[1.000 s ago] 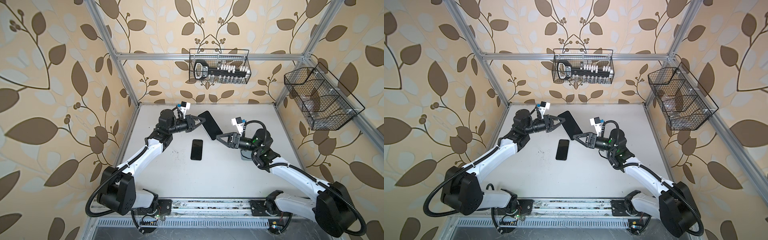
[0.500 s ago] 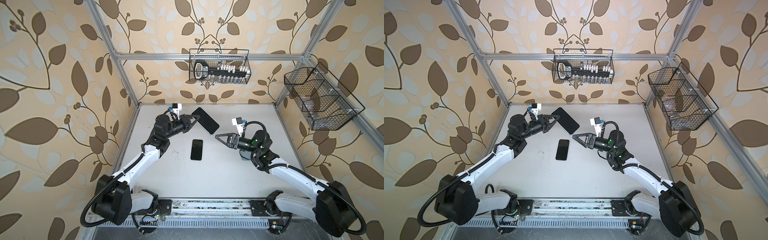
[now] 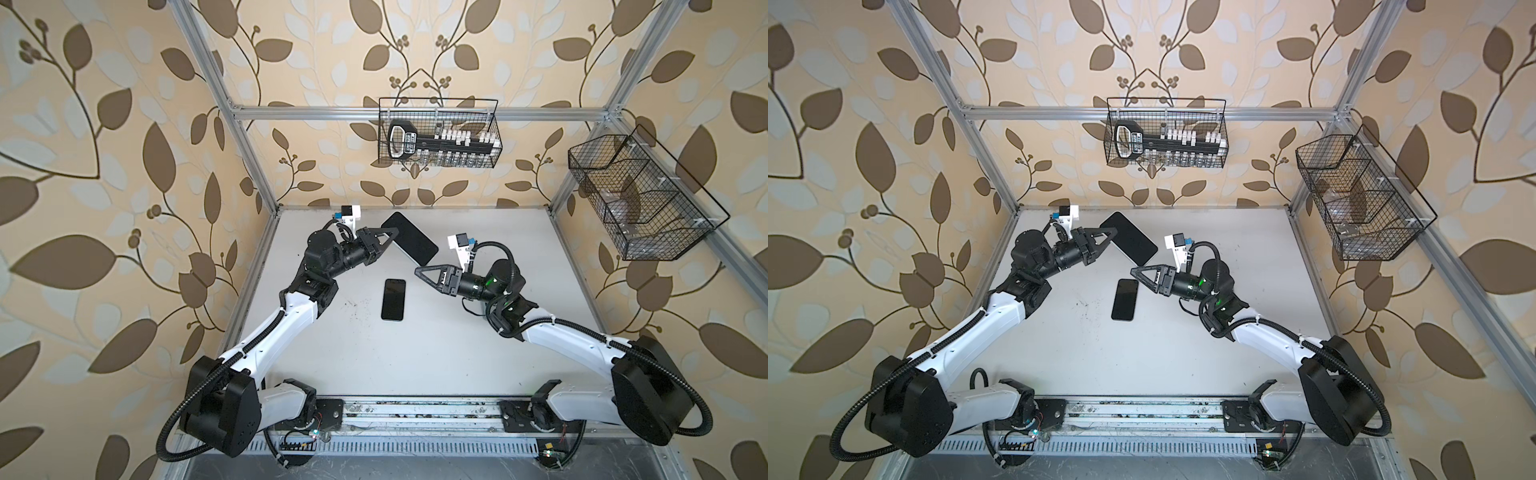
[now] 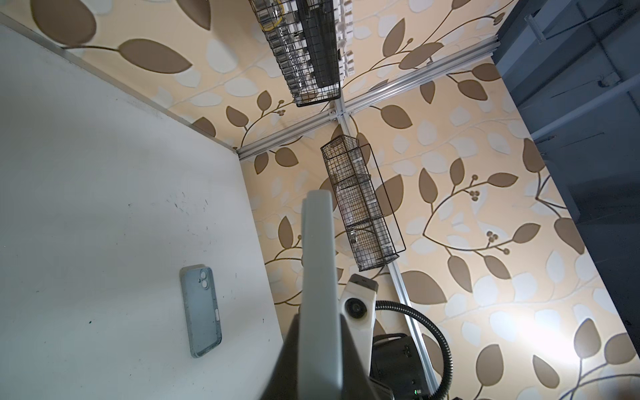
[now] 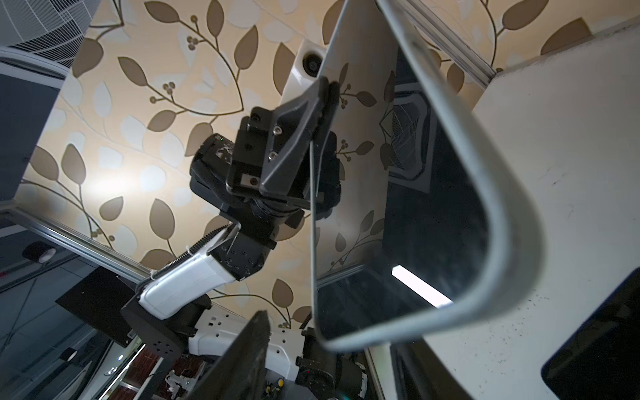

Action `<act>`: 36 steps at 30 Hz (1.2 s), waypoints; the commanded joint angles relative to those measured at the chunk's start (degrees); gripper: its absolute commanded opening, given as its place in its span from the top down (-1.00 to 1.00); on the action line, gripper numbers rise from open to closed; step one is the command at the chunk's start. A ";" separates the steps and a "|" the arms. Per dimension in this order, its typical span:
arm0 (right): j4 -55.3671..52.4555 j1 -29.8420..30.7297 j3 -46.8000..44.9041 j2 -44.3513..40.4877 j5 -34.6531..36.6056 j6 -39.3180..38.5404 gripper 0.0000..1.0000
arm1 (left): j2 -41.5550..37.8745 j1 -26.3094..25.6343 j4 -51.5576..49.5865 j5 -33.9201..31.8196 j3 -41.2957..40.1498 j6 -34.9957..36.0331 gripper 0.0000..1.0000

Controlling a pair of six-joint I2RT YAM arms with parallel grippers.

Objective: Take the phone out of the phone case
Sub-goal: Remove the phone case from the phone.

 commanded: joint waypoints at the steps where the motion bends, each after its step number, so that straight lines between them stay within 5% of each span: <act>1: 5.82 0.63 1.52 0.58 2.95 0.47 0.00 | -2.59 0.31 6.01 -0.20 -0.02 -1.45 1.00; 21: 10.36 1.86 0.72 1.16 6.84 0.33 0.42 | -3.05 0.22 6.21 -1.58 -1.00 -2.80 1.00; 28: 7.46 2.90 1.42 0.17 8.71 -3.56 0.80 | -4.21 -0.31 3.48 -3.27 -1.05 -2.46 1.00; 36: 4.17 3.97 2.21 -1.28 9.95 -7.85 0.78 | -5.87 -0.83 -1.83 -6.70 -1.70 -1.29 1.00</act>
